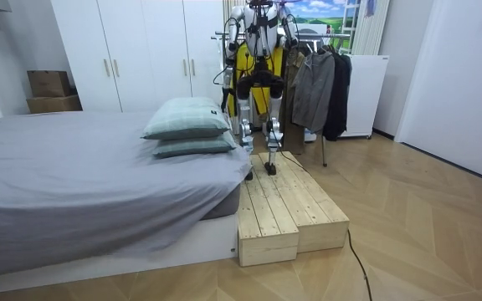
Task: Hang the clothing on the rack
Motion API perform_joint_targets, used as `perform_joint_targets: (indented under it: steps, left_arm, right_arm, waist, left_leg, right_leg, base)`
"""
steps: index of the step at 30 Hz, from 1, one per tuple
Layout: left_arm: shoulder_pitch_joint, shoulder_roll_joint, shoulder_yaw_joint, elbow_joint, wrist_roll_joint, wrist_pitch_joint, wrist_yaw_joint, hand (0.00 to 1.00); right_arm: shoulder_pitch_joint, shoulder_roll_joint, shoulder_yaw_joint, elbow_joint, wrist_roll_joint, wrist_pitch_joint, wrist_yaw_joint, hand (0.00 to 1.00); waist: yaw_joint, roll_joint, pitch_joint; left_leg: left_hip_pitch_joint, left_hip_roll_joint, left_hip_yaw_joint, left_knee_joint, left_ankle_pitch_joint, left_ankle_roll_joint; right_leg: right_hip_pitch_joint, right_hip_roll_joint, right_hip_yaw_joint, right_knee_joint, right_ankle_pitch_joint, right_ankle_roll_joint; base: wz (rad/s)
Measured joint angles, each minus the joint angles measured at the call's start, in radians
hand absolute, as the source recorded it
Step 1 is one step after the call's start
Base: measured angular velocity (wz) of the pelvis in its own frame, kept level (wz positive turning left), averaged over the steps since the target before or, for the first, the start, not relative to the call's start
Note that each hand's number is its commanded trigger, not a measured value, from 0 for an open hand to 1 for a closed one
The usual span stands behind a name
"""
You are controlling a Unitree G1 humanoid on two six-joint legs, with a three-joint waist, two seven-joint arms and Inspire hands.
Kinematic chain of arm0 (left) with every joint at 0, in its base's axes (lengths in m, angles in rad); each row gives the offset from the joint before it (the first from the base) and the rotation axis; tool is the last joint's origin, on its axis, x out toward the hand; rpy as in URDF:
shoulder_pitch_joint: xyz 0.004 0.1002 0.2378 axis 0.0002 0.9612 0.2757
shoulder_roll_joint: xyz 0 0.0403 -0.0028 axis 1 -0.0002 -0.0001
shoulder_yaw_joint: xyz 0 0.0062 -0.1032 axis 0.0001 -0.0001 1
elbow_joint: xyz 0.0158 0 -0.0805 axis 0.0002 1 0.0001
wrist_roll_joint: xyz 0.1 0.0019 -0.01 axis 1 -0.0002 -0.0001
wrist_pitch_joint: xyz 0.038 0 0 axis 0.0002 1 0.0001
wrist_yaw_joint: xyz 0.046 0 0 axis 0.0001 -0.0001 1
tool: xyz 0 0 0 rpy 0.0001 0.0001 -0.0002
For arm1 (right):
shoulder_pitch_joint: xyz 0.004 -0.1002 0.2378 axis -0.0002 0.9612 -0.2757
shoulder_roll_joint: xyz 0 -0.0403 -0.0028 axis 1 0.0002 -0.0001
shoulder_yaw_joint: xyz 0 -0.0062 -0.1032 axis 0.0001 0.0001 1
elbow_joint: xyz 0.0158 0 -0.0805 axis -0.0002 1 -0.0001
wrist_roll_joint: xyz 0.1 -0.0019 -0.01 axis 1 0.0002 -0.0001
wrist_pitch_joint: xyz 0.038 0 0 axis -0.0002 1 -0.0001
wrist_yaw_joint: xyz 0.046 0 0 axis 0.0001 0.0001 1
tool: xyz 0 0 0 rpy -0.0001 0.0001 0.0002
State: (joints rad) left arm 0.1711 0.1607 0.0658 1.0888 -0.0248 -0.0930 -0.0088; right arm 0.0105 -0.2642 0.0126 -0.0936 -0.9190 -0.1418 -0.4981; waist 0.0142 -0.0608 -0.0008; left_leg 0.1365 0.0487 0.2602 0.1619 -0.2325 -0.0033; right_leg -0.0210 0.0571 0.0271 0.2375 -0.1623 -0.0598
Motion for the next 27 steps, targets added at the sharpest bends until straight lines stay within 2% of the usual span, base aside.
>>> perform_joint_targets:
  steps: [7,16,27]
  left_arm:
    - [-0.005,-0.013,0.010,0.001,0.020,0.005,0.007,0.00]
    - [-0.010,-0.014,0.010,0.004,0.020,0.024,0.019,0.00]
    - [-0.024,-0.014,0.009,0.002,0.061,0.041,0.028,0.00]
  right_arm:
    - [0.000,0.001,-0.005,-0.019,0.001,0.001,0.000,1.00]
    - [0.000,0.001,-0.005,-0.019,0.024,0.012,0.000,1.00]
    - [0.000,0.003,-0.003,-0.018,0.090,0.016,0.056,1.00]
  waist:
    - [0.000,0.001,-0.0004]
    - [0.017,0.001,-0.0011]
    - [0.018,0.002,-0.0014]
  left_leg:
    - [0.007,0.000,-0.002,0.000,0.000,0.000]
    - [-0.001,0.000,-0.001,0.000,0.000,0.000]
    - [-0.002,0.001,-0.001,0.000,0.000,0.000]
  right_leg:
    - [0.004,0.000,-0.003,0.000,0.000,0.000]
    - [0.002,0.000,-0.005,-0.001,0.001,0.000]
    - [0.002,-0.001,-0.006,-0.001,0.003,0.000]
  base:
    - [0.00]
    - [0.00]
    - [0.00]
